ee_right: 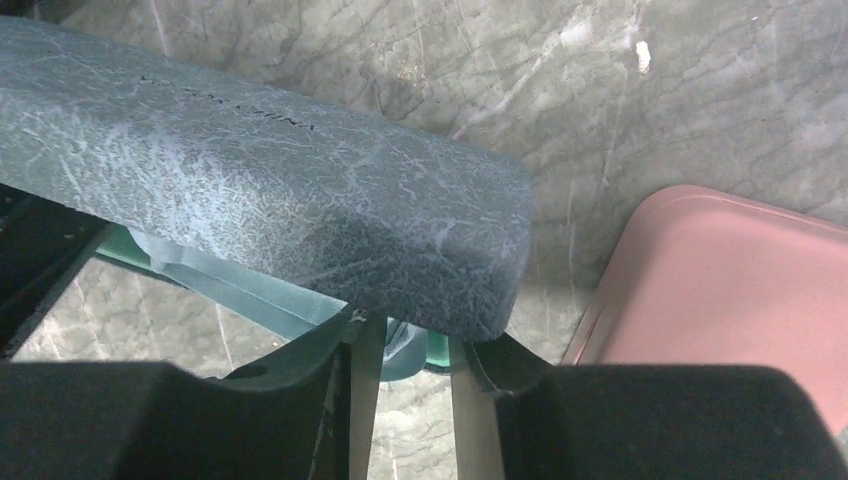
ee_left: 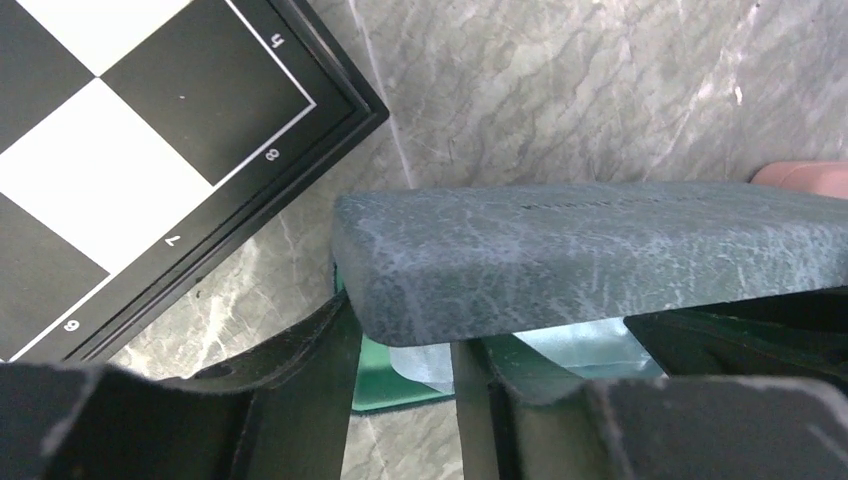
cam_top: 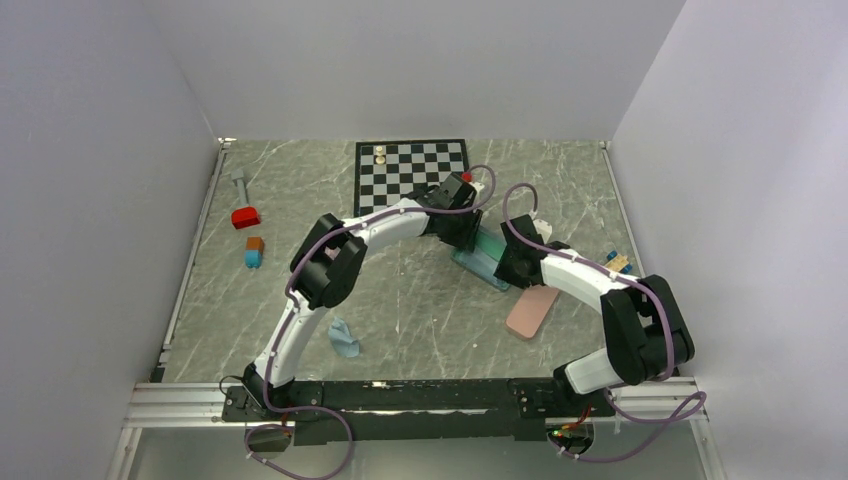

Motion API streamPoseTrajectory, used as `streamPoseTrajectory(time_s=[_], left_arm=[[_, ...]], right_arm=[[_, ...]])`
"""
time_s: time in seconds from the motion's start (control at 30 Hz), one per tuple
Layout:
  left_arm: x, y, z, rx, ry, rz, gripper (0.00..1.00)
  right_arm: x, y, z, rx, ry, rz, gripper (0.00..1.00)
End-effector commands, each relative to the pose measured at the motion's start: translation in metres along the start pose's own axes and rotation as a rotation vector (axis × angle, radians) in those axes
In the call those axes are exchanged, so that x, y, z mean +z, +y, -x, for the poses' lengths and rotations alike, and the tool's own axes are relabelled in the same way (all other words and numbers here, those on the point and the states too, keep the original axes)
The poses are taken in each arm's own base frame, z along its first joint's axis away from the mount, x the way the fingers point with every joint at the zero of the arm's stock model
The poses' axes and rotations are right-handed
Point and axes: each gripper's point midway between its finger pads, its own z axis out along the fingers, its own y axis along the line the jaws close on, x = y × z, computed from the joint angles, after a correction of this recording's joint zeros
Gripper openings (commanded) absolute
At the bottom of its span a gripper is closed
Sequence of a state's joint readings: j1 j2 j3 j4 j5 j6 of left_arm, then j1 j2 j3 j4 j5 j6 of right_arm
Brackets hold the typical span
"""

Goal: Organize the sunglasses

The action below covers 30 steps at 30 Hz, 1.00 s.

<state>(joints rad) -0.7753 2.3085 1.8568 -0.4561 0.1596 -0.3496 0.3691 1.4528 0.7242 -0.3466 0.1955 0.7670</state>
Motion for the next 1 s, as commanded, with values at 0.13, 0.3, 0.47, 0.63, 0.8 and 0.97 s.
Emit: streamPoseTrajectory(time_s=[0.13,0.3,0.47,0.63,0.8,0.97], left_arm=[[-0.044,-0.032,0.034,0.057,-0.077,-0.112,0.48],[-0.064,-0.046,0.041,0.056,-0.099,-0.165,0.51],[-0.074,-0.039,0.045,0.050,-0.122,-0.114,0.47],[-0.068,-0.060,0.038,0.046,-0.099,-0.250,0.36],[-0.047,-0.064,0.020,0.016,-0.029,-0.306,0.20],[-0.032,-0.055,0.002,-0.009,0.013,-0.281,0.16]], right_arm=[[-0.019,-0.006,0.022,0.004,-0.085,-0.027,0.38],[-0.031,-0.004,0.028,-0.001,-0.111,-0.004,0.40],[-0.037,0.005,0.030,-0.015,-0.121,0.053,0.36],[-0.035,0.031,0.027,-0.032,-0.112,0.202,0.24],[-0.023,0.036,0.022,-0.033,-0.079,0.209,0.16],[-0.010,0.024,0.009,-0.036,-0.036,0.149,0.14]])
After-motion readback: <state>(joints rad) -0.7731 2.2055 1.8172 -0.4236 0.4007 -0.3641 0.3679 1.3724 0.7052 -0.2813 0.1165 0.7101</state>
